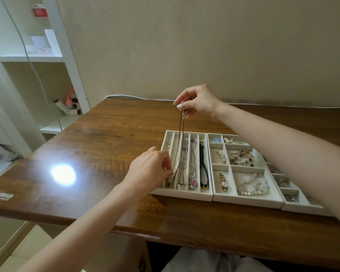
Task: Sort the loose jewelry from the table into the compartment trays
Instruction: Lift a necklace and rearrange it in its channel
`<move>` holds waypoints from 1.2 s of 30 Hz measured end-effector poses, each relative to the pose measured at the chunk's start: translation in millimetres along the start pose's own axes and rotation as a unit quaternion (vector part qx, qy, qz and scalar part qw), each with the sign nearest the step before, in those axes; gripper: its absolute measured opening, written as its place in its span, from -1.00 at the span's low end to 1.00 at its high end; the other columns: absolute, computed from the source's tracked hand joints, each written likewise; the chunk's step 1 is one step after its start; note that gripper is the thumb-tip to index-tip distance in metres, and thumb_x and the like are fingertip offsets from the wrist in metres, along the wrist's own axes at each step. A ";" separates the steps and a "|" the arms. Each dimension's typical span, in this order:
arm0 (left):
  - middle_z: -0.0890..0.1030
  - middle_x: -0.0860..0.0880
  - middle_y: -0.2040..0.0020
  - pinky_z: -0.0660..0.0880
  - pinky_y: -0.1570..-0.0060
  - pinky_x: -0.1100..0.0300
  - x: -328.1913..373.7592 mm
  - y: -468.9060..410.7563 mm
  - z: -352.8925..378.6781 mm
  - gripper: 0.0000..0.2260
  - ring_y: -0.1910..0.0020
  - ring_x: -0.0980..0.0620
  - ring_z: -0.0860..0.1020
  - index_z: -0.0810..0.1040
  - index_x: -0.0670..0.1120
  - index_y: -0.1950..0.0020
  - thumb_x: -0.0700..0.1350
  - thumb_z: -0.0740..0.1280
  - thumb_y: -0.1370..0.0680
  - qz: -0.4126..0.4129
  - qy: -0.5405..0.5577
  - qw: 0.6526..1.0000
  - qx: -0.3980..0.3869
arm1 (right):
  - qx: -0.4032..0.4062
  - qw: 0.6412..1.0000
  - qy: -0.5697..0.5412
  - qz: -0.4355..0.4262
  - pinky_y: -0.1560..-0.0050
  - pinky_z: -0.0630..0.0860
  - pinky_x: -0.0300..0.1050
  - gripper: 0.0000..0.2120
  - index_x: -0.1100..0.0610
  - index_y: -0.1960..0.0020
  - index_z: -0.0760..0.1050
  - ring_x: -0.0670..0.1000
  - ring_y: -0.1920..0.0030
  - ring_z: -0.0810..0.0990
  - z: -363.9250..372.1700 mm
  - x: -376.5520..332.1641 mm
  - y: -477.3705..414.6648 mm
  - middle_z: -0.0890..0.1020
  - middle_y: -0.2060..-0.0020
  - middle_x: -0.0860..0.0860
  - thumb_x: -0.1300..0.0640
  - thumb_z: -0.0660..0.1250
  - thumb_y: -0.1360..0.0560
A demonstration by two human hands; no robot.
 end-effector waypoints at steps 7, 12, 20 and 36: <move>0.46 0.11 0.11 0.23 0.35 0.42 -2.7 1.7 -10.3 -0.92 0.22 0.19 0.39 0.54 0.08 0.16 -0.09 0.39 -0.49 0.032 -0.004 0.999 -0.004 | 0.015 0.999 0.034 -0.005 0.48 0.43 -0.27 -0.92 0.17 0.11 0.61 -0.06 0.39 0.51 2.2 2.7 -3.3 0.63 0.27 0.07 0.32 0.42 -0.44; 0.42 0.09 0.06 0.29 0.21 0.30 -1.5 3.4 -9.0 -0.94 0.07 0.13 0.36 0.62 0.05 0.05 -0.04 0.37 -0.50 0.048 -0.045 0.998 -0.024 | 0.016 1.000 0.022 -0.002 0.38 0.54 -0.27 -0.91 0.23 0.07 0.61 -0.03 0.30 0.59 8.0 5.4 -6.0 0.63 0.22 0.12 0.35 0.41 -0.44; 0.41 0.03 0.01 0.38 0.13 0.22 8.8 3.4 -1.9 -0.90 -0.09 0.04 0.38 0.60 -0.01 0.00 -0.08 0.34 -0.51 0.048 -0.101 0.994 -0.018 | 0.017 1.000 0.008 0.021 0.24 0.63 -0.21 -0.88 0.26 0.08 0.60 0.04 0.21 0.64 14.4 13.2 -9.7 0.62 0.19 0.17 0.43 0.36 -0.44; 0.33 0.08 0.07 0.39 0.09 0.23 3.0 -1.3 -8.7 -0.89 0.02 0.09 0.33 0.60 0.05 0.00 -0.02 0.38 -0.49 0.057 -0.050 0.994 -0.078 | -0.006 0.991 0.117 0.068 0.23 0.64 -0.17 -0.79 0.27 0.02 0.59 0.04 0.29 0.62 29.9 39.7 -6.2 0.61 0.18 0.18 0.46 0.40 -0.39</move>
Point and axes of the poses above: each hand's wrist, its own y-axis away from the middle knuckle, its own z-axis out of the palm, x = y × z, the point moved 1 cm from there along -y, towards the middle knuckle
